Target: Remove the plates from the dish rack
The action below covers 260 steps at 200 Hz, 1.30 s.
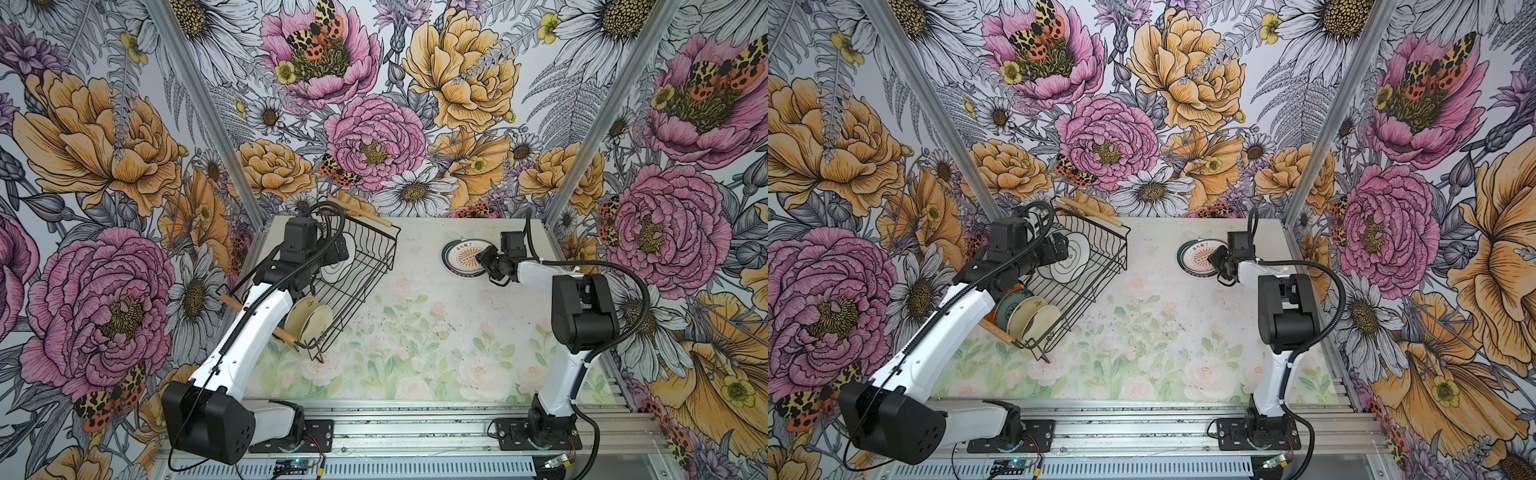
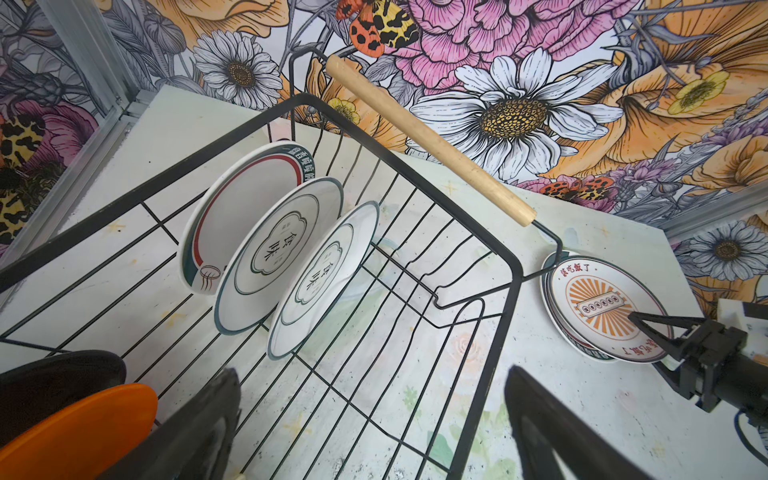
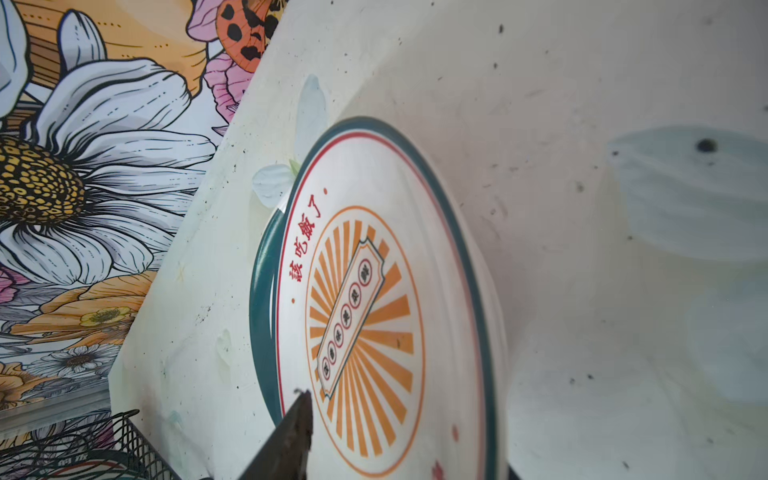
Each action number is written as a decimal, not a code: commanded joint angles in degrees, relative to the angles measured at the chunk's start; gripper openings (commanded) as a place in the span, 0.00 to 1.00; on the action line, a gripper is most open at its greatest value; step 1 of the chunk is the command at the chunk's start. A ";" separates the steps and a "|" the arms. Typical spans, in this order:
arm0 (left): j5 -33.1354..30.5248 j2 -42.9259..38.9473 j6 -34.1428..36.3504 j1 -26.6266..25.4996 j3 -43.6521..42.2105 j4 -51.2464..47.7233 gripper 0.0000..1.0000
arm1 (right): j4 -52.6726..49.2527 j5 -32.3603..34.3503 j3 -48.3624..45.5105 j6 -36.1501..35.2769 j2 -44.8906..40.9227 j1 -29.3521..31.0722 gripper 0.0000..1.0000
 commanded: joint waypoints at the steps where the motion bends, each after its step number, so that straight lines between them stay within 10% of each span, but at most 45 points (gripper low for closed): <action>1: 1.40 -2.00 0.24 0.39 -1.55 2.05 0.99 | -3.90 3.02 2.85 -3.16 0.22 0.81 0.52; 260: 3.23 -1.23 0.13 1.32 -2.02 1.76 0.99 | -16.05 8.32 11.02 -9.53 6.32 3.55 0.62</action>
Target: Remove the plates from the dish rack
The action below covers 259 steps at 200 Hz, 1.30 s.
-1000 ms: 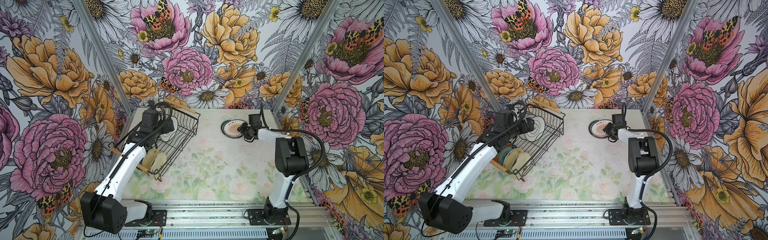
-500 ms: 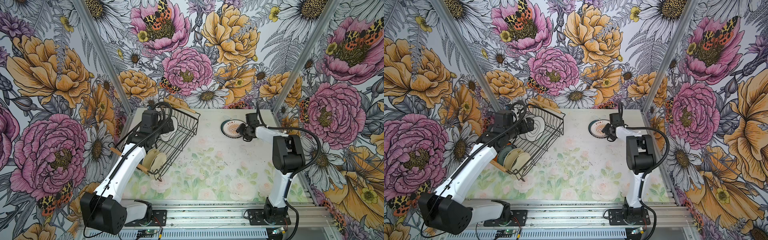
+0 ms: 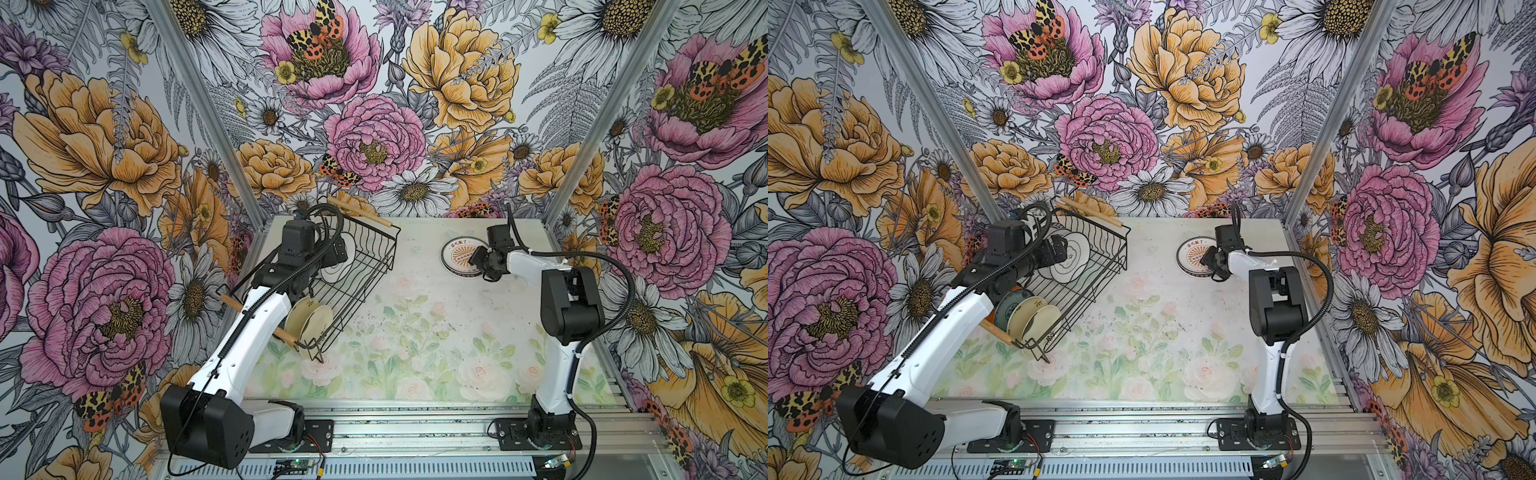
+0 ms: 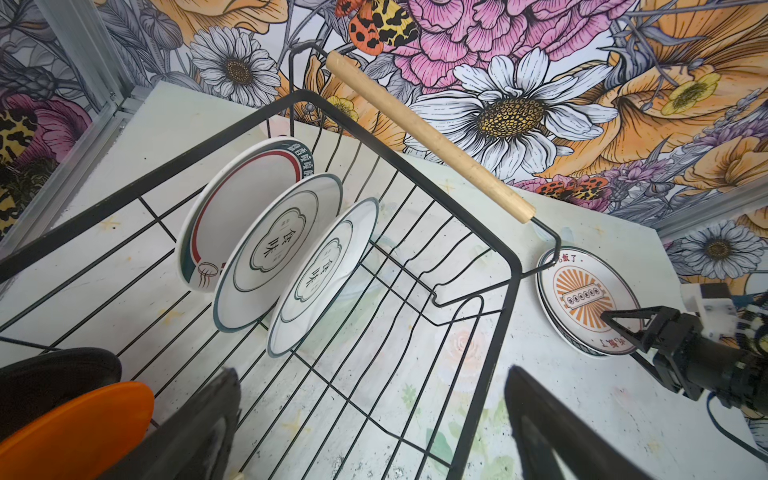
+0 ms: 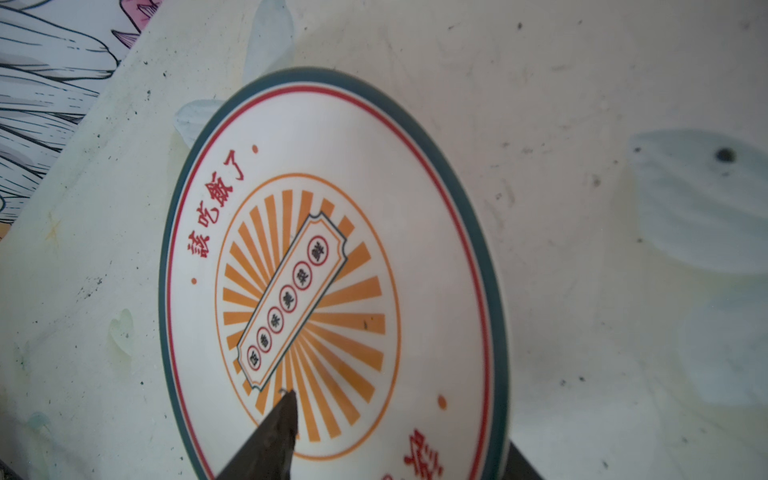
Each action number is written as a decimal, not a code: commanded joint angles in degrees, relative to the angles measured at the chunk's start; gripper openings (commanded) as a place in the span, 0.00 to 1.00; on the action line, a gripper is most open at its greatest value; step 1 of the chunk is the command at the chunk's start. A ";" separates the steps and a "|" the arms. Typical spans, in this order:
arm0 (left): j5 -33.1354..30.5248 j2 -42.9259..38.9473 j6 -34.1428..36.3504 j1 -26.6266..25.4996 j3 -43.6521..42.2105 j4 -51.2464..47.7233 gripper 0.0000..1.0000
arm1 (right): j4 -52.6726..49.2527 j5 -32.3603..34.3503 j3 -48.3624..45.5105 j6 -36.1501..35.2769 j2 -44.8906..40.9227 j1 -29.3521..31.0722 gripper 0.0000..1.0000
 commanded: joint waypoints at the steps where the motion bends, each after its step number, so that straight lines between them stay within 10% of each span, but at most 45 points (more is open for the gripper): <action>1: 1.83 -0.07 0.15 0.50 -0.24 0.54 0.99 | -2.03 1.70 1.09 -1.05 0.60 0.47 0.63; 259: 4.12 2.77 -0.25 0.87 0.49 -0.05 0.99 | -6.63 6.65 1.65 -2.98 -2.51 0.48 0.76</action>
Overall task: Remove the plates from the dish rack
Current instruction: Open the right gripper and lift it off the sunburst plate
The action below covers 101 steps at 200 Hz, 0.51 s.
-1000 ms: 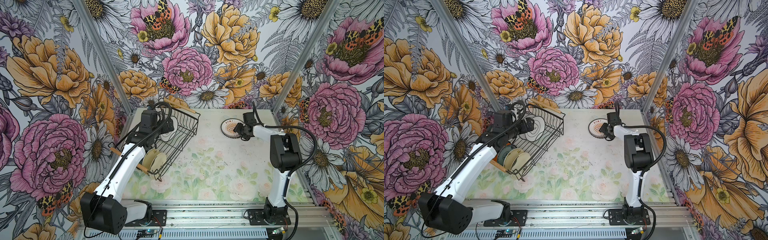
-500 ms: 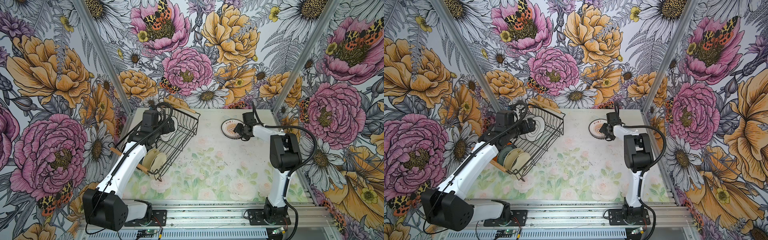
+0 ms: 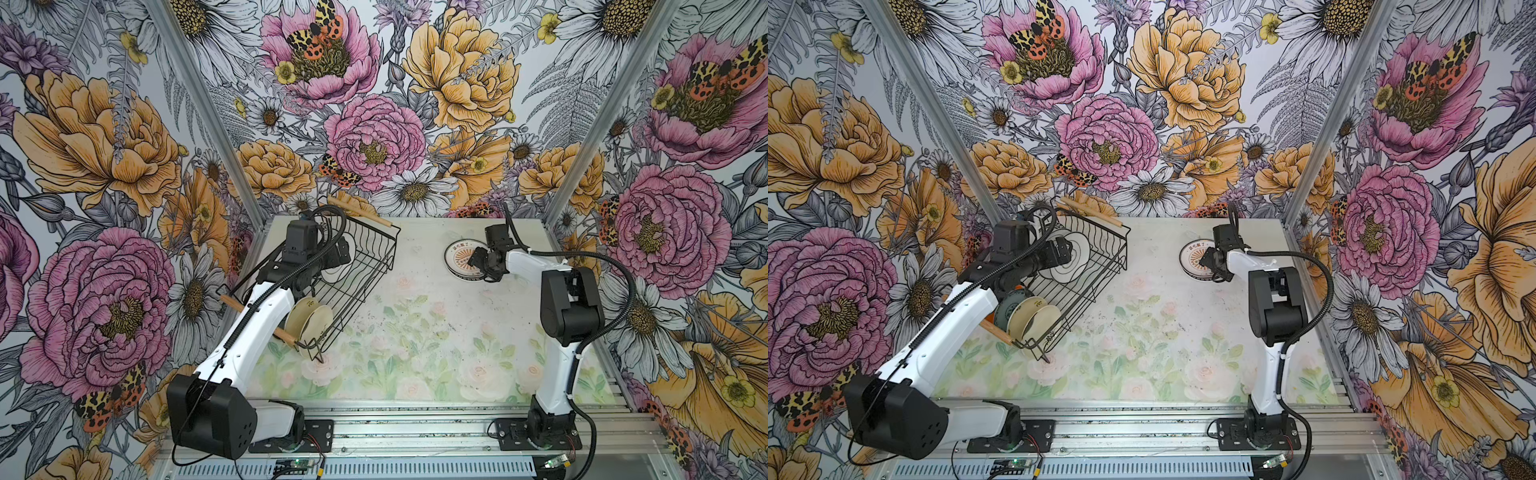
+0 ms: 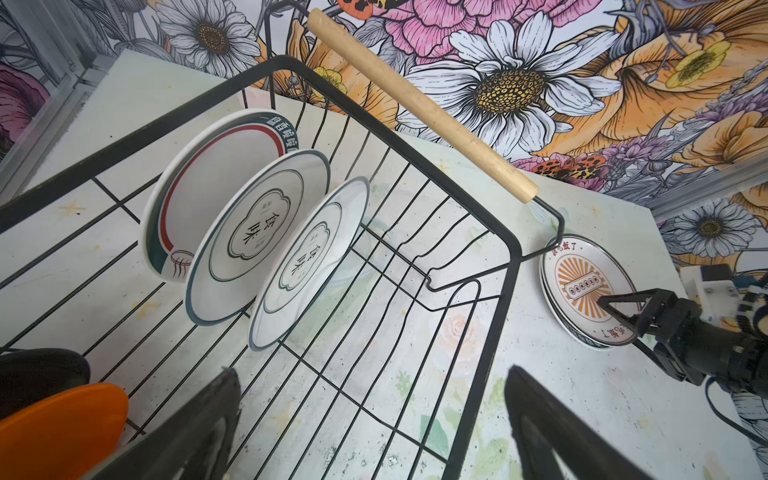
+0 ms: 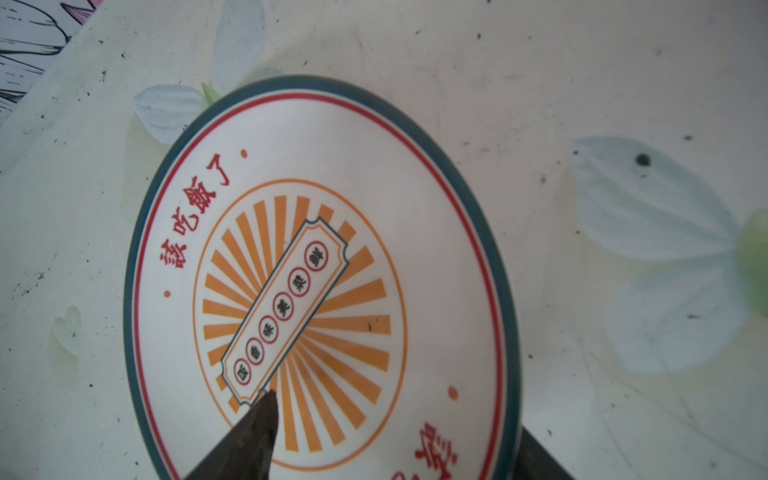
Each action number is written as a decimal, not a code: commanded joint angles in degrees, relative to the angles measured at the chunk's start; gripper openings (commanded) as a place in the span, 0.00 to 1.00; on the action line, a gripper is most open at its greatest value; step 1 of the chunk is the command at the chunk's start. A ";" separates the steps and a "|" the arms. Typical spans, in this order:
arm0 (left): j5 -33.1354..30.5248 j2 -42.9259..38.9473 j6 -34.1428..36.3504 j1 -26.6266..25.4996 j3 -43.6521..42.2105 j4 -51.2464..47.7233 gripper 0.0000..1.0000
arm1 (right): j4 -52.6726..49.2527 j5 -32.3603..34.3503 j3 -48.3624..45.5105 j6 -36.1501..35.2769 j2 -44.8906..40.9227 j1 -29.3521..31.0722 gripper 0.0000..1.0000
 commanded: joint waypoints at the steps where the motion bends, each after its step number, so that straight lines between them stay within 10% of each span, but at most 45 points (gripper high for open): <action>1: 1.32 0.36 -0.19 0.80 0.49 0.18 0.99 | -2.47 2.11 0.86 -0.58 -1.98 0.15 0.76; 101: 1.50 0.63 -0.24 0.88 0.43 0.11 0.99 | -4.00 4.78 0.79 -1.24 -3.49 0.28 0.77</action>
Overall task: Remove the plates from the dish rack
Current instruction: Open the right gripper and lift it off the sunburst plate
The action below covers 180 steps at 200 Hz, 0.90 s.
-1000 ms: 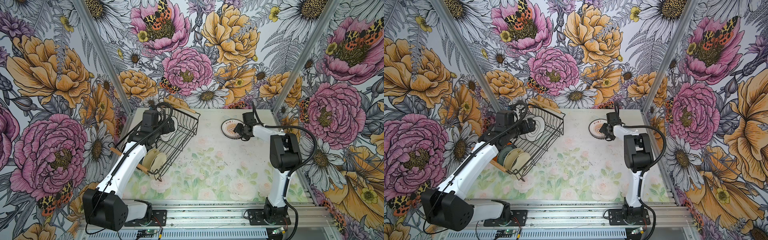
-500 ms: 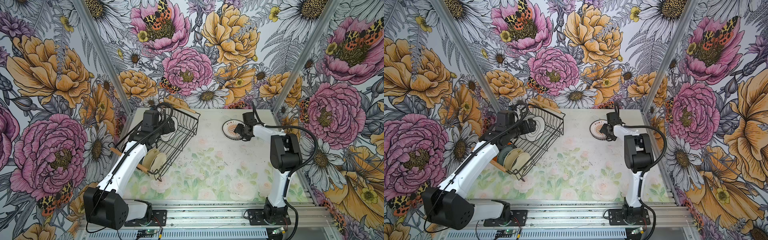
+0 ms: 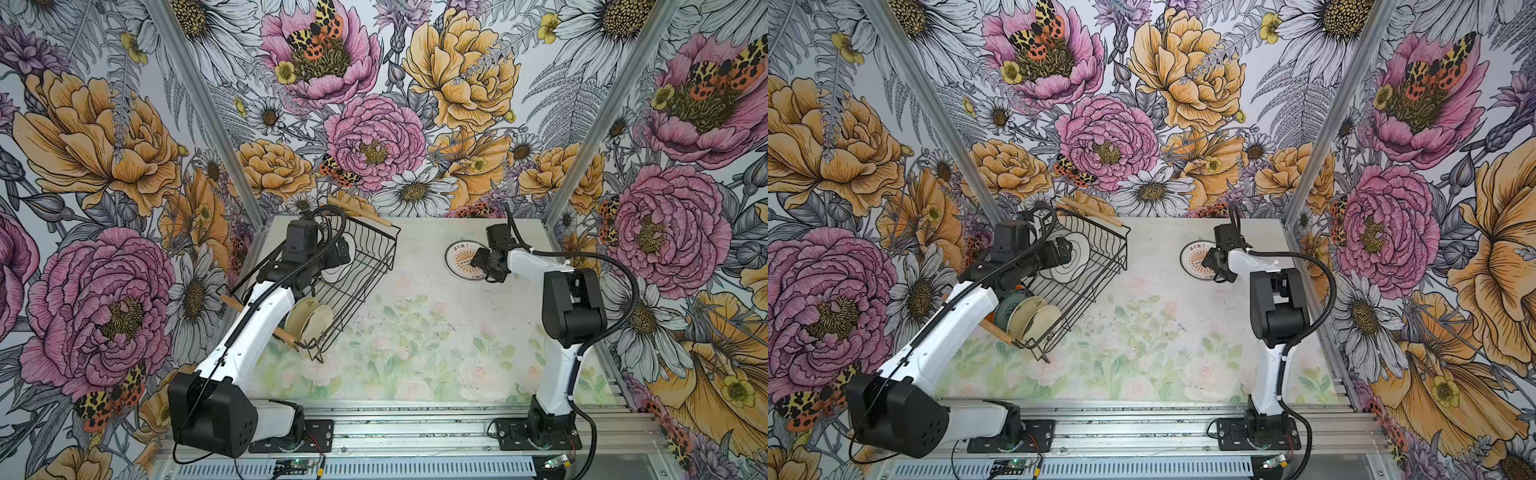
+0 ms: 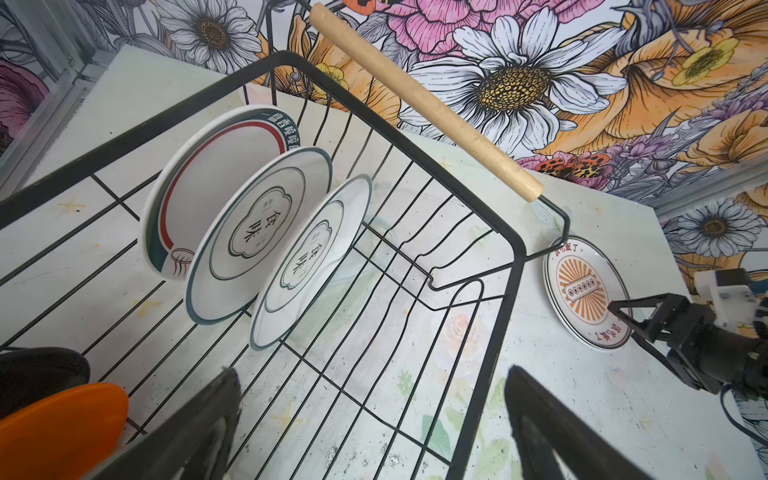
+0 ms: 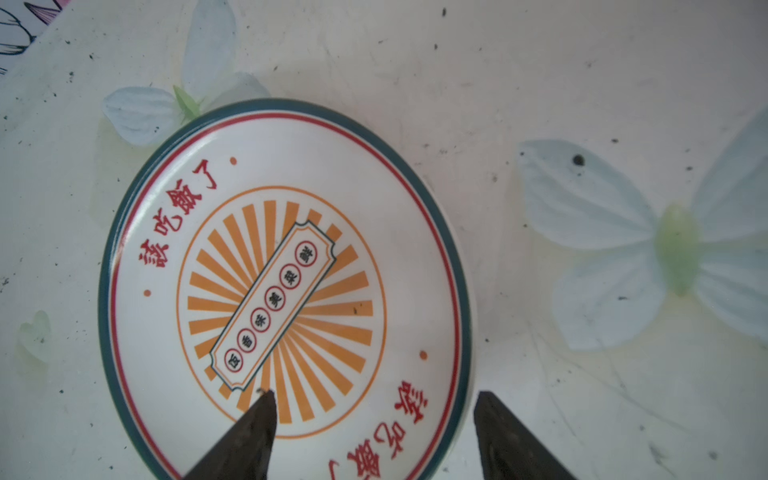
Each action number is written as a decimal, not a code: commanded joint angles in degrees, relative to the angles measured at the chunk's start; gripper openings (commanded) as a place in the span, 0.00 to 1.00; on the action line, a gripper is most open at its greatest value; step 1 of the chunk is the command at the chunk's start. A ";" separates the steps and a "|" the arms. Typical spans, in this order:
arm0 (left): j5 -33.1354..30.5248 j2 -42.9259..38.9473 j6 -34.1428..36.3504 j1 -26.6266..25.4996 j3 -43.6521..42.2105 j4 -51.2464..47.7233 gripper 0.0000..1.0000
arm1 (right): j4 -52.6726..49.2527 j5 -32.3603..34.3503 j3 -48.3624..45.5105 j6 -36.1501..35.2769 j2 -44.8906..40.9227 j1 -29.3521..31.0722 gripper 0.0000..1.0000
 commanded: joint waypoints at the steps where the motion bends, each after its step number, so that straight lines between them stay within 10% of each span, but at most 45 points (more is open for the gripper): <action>1: 1.26 0.21 -0.22 0.55 0.41 0.13 0.99 | -1.13 1.88 0.79 -0.77 -2.33 0.28 0.77; 96: 1.43 4.85 1.05 0.82 2.88 -3.32 0.99 | -1.43 4.76 -3.25 -1.99 -12.00 0.46 0.99; 180: -2.73 10.01 4.10 0.73 5.28 -3.88 0.99 | -0.50 2.00 -8.40 -3.78 -21.47 0.71 0.99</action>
